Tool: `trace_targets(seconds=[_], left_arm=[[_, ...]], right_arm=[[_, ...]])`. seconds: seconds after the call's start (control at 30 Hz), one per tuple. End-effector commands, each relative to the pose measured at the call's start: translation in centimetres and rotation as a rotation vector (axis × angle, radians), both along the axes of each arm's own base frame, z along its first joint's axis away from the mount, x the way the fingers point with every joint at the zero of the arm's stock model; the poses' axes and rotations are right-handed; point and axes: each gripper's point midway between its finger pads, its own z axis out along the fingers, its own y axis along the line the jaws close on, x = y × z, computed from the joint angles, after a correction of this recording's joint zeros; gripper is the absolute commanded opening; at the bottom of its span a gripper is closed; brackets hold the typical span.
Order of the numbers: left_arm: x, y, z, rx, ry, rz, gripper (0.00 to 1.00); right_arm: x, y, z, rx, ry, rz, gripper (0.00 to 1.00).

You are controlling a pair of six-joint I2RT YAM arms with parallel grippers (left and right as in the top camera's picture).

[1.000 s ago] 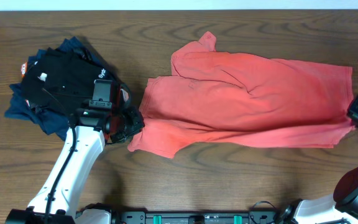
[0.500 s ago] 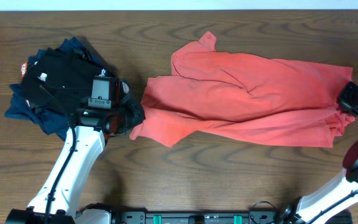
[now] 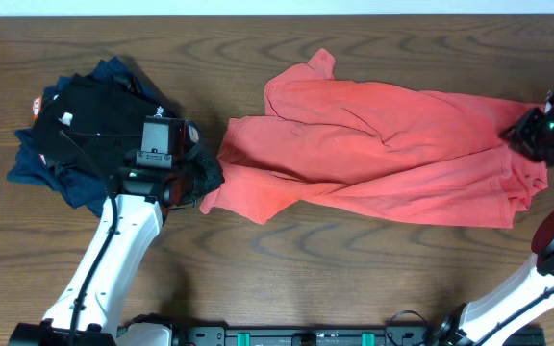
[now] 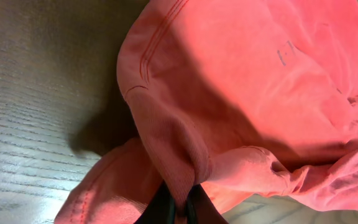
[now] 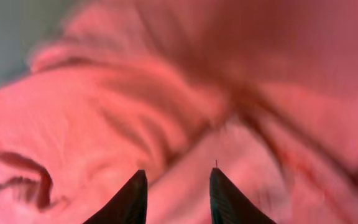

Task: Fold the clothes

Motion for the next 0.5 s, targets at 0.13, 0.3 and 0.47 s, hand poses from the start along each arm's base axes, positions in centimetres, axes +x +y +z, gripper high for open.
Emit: trace_targets(seconds=[0.13,0.3,0.47], left_arm=[[0.6,0.2,0.8,0.019,-0.032,-0.006,0.06],[0.6,0.2,0.8,0.019,-0.032,-0.006,0.07],[0.6,0.2,0.7,0.020,-0.029,-0.006,0.07]], right_arm=[[-6.3,-1.9,-2.1,-0.147,0.297,-0.029,0.34],[-6.6,-1.3,-3.3,-0.140,0.301,-0.021,0.35],[-6.3,-0.5,-4.6,-0.151,0.287,0.001,0.41]])
